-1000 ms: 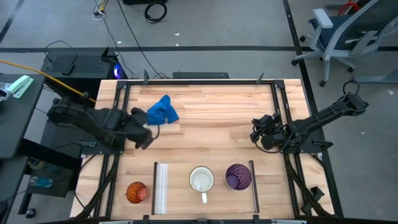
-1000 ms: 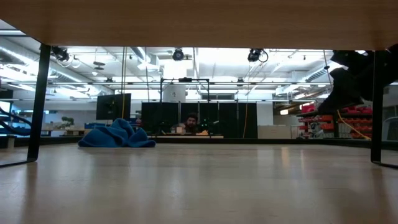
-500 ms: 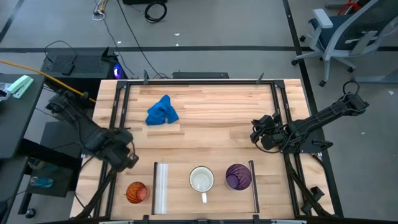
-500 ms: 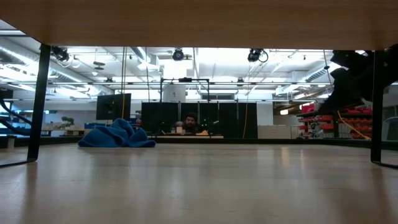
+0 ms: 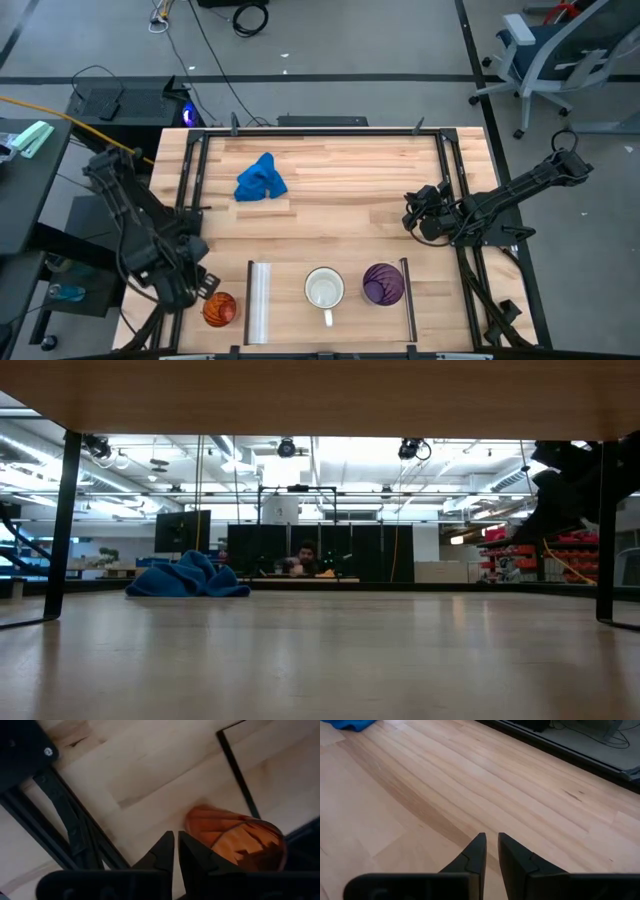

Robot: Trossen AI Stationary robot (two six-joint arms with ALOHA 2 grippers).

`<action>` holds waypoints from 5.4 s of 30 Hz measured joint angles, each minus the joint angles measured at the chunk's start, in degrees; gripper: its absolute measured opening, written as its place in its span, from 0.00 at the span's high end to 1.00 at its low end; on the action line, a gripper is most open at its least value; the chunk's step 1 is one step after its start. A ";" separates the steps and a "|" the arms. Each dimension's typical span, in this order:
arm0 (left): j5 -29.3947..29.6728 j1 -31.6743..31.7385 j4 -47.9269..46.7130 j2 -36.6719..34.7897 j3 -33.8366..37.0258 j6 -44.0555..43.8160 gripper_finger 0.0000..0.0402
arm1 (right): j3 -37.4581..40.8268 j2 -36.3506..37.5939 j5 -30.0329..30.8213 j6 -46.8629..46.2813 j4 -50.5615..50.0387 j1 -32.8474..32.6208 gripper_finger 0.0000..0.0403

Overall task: Stack small to large cups/mugs on shelf
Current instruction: Put the orange cup on the shelf

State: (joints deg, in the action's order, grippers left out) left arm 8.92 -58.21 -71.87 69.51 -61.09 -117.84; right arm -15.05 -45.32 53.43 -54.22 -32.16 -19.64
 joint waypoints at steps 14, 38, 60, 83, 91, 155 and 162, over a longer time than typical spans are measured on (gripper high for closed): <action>0.23 -0.34 10.42 5.56 -0.01 -2.36 0.87 | 0.00 -0.02 -1.59 -0.01 0.06 -0.04 0.86; -2.72 -0.34 9.49 8.84 -0.05 -1.66 0.75 | 0.00 -0.02 -3.19 -1.11 0.09 -0.04 0.86; -1.11 -0.34 13.66 8.88 -0.01 2.16 0.74 | 0.00 0.00 -3.19 -1.11 0.07 -0.04 0.86; -1.05 -0.33 13.39 10.06 -0.01 3.60 0.76 | 0.00 0.00 -3.88 -1.11 0.07 -0.05 0.86; -1.61 -0.33 14.97 12.51 0.01 4.52 0.77 | 0.00 0.00 -4.02 -1.09 0.06 -0.05 0.86; 4.28 52.17 -2.38 -3.64 -0.03 56.24 0.97 | 0.00 0.00 -4.44 -1.07 0.04 -0.04 0.86; -3.12 62.46 8.45 -3.49 -0.85 69.36 0.97 | 0.00 -0.01 -4.83 -1.06 0.04 -0.04 0.86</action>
State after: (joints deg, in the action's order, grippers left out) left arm 5.80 4.25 -63.42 66.02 -61.94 -48.49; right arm -15.05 -45.33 48.61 -55.27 -32.12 -19.68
